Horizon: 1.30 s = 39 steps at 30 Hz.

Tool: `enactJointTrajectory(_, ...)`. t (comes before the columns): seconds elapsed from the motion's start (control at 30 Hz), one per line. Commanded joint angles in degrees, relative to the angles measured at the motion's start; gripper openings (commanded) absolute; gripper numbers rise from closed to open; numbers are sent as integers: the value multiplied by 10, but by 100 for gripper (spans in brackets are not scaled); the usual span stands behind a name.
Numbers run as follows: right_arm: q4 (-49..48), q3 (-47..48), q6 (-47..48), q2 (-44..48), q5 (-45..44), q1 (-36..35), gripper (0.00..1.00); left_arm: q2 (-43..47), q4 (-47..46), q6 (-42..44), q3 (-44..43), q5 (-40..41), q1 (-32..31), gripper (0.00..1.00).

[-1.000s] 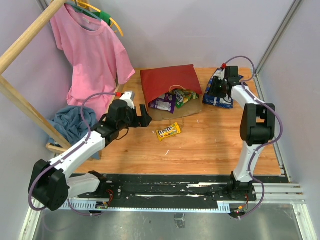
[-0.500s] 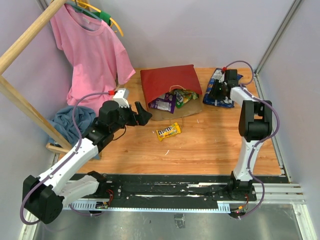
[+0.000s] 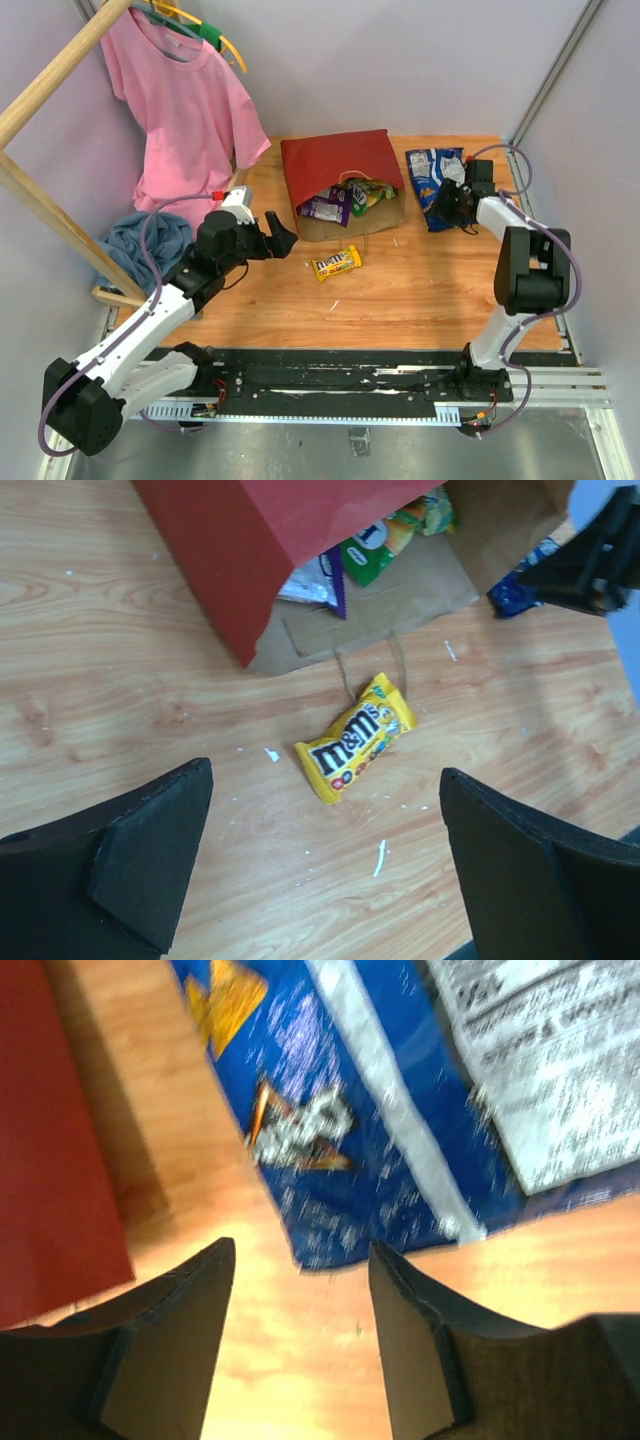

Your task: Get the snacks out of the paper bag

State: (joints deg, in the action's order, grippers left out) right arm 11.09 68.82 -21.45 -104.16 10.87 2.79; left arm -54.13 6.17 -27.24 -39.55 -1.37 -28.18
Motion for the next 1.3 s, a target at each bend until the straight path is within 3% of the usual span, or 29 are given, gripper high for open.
enactJointTrajectory(0.0, -1, -52, -23, 105, 44, -20, 64, 0, -9, 27, 16, 53, 4, 100)
enactJointTrajectory(0.2, -4, -147, -39, 278, -33, -46, 86, 2, -49, 11, 36, 53, 4, 100)
enactJointTrajectory(0.33, -78, -273, -87, 396, -30, -71, 87, 5, -49, -17, 43, 29, 4, 100)
enactJointTrajectory(0.53, -102, -390, -104, 496, -89, -218, 87, 21, -24, -16, 41, 22, 4, 100)
enactJointTrajectory(0.7, -154, -424, -128, 479, -94, -293, 86, 21, -28, -27, 48, 11, 4, 100)
enactJointTrajectory(0.9, -199, -378, -106, 374, -1, -308, 85, 11, -40, -26, 44, 15, 4, 100)
enactJointTrajectory(1.27, -230, -355, -109, 275, 44, -313, 80, -49, -80, -31, 25, 13, 4, 100)
